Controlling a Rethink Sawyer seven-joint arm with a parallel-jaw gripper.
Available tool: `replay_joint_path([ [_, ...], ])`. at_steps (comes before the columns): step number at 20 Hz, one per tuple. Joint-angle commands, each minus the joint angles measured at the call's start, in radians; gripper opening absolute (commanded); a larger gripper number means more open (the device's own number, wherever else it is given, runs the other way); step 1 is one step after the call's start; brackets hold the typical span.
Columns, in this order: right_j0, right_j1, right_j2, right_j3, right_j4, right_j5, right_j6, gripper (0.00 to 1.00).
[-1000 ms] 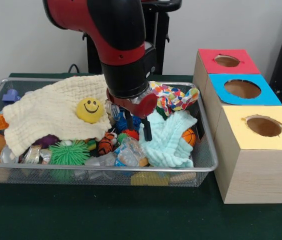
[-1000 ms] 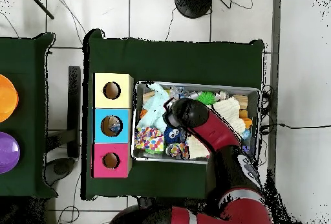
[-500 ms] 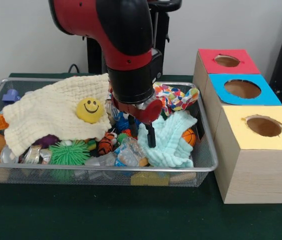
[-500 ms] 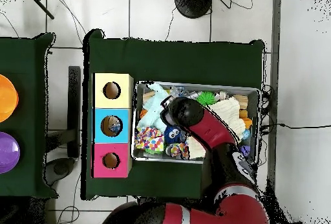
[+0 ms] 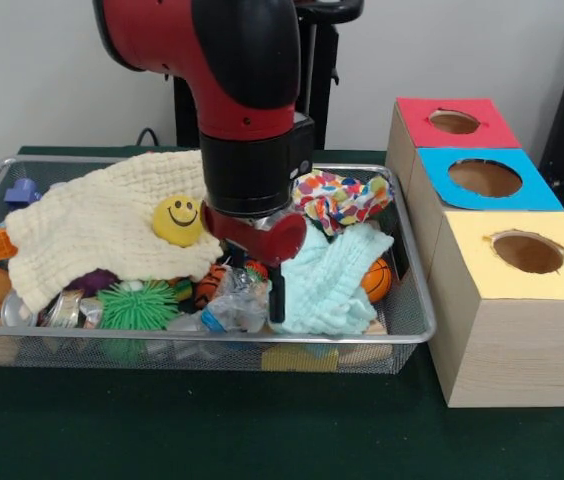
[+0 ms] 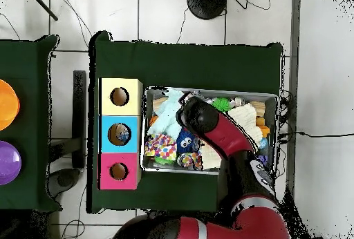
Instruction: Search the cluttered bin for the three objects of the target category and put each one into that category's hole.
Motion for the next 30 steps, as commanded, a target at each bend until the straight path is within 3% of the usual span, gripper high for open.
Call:
replay_joint_path([
  [1, -0.047, 0.031, 0.065, -0.034, -0.006, -0.089, 0.16, 1.0],
  [5, -0.042, 0.032, 0.043, -0.051, -0.019, -0.101, 0.145, 1.0],
  [11, -0.066, 0.045, 0.071, -0.036, -0.02, -0.116, 0.15, 1.0],
  [15, -0.04, 0.064, 0.023, -0.071, -0.058, -0.043, 0.084, 1.0],
  [16, -0.039, 0.067, 0.016, -0.077, -0.074, 0.028, 0.064, 0.0],
  [22, 0.028, 0.083, -0.104, -0.154, -0.165, -0.091, 0.029, 0.0],
  [30, 0.036, 0.066, -0.1, -0.109, -0.174, -0.151, 0.146, 0.0],
])
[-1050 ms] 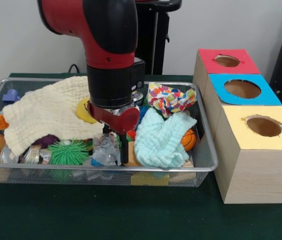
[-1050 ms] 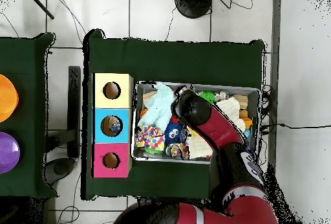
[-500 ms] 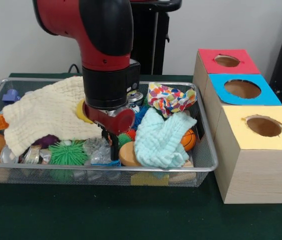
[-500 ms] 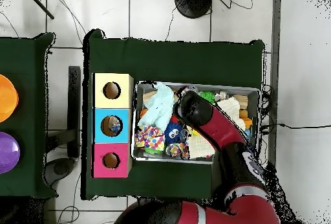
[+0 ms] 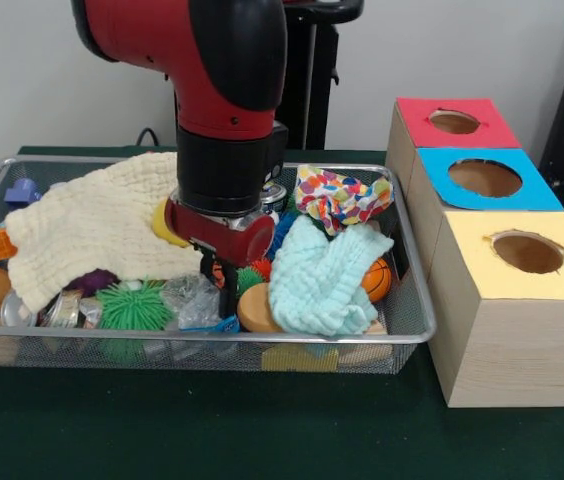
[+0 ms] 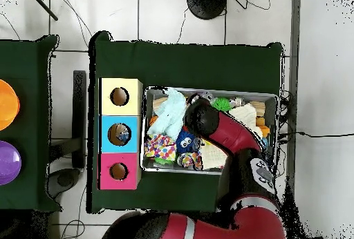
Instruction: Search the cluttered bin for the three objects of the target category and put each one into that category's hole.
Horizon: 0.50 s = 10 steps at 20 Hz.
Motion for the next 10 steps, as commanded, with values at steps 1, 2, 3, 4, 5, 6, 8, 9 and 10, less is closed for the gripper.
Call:
replay_joint_path([
  [1, 0.014, 0.032, -0.019, -0.031, -0.014, -0.112, 0.167, 0.0],
  [2, 0.025, 0.015, -0.023, -0.006, -0.006, -0.106, 0.184, 0.0],
  [3, 0.036, -0.003, -0.026, 0.019, 0.003, -0.099, 0.202, 0.0],
  [4, 0.05, -0.027, -0.032, 0.045, 0.009, -0.085, 0.215, 0.0],
  [5, 0.062, -0.046, -0.037, 0.062, 0.017, -0.07, 0.224, 0.0],
  [6, 0.074, -0.065, -0.043, 0.079, 0.024, -0.055, 0.233, 0.0],
  [8, 0.097, -0.086, -0.059, 0.095, 0.039, -0.031, 0.249, 0.0],
  [9, 0.104, -0.091, -0.067, 0.095, 0.046, -0.017, 0.253, 0.0],
  [10, 0.104, -0.099, -0.064, 0.102, 0.05, -0.011, 0.255, 0.0],
])
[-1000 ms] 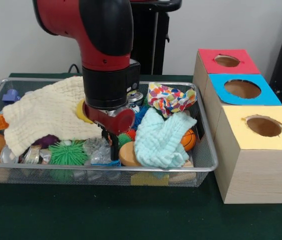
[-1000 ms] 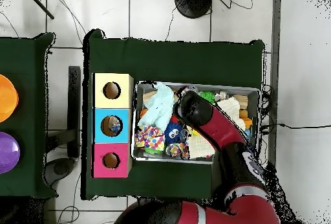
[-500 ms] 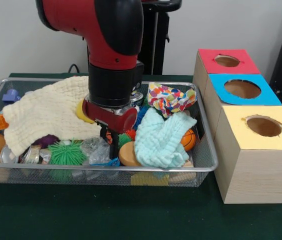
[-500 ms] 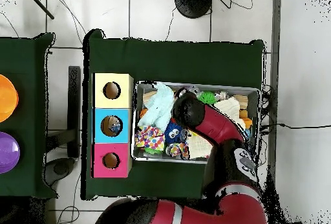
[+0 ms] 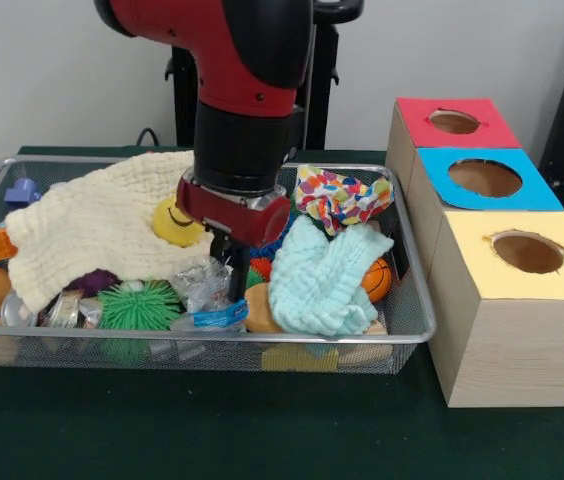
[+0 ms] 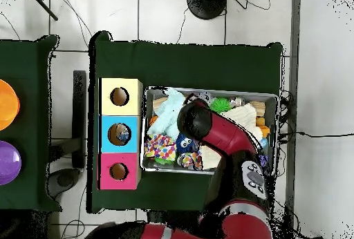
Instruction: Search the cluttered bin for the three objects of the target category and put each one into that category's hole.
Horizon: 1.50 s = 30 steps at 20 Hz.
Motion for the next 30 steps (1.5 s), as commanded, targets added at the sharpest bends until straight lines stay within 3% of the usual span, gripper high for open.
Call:
replay_joint_path([
  [1, 0.034, -0.073, -0.004, 0.089, 0.05, 0.001, 0.254, 0.0],
  [8, 0.016, -0.154, 0.035, 0.149, 0.068, -0.009, 0.247, 0.0],
  [12, 0.033, -0.201, 0.017, 0.18, 0.081, 0.029, 0.251, 0.0],
  [21, 0.158, -0.269, -0.114, 0.207, 0.128, 0.216, 0.308, 0.0],
  [30, 0.299, -0.297, -0.222, 0.253, 0.177, 0.304, 0.392, 0.0],
])
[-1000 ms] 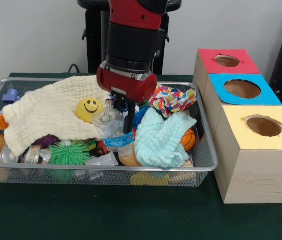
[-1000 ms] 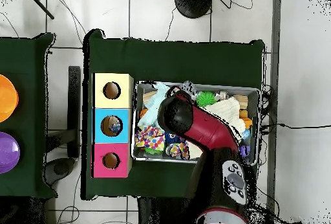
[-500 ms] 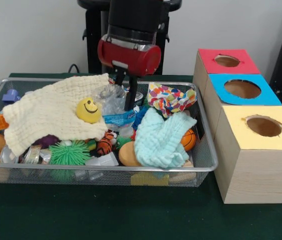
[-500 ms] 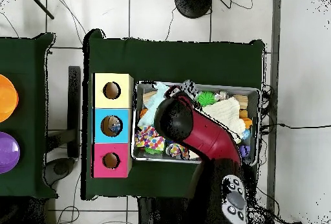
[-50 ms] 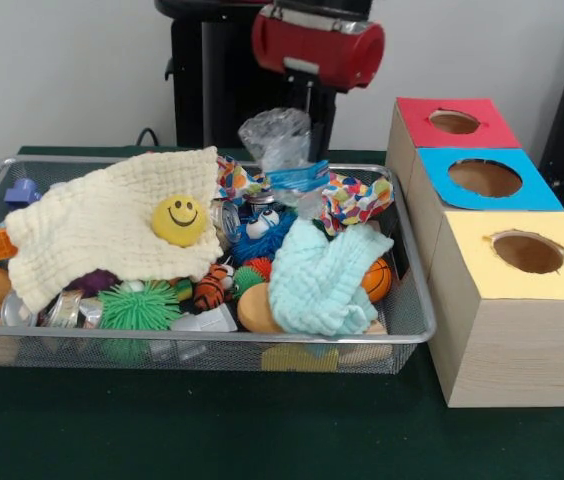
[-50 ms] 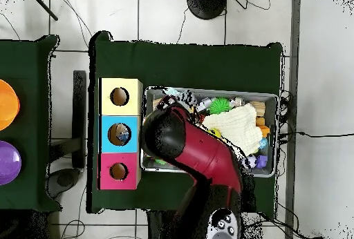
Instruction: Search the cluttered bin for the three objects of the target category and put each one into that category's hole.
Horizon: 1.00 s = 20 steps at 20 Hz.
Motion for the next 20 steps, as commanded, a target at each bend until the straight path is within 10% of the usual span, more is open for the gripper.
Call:
replay_joint_path([
  [1, 0.074, -0.026, -0.06, 0.142, 0.064, 0.147, 0.377, 0.0],
  [20, 0.281, -0.062, -0.146, 0.268, 0.1, 0.148, 0.545, 0.0],
])
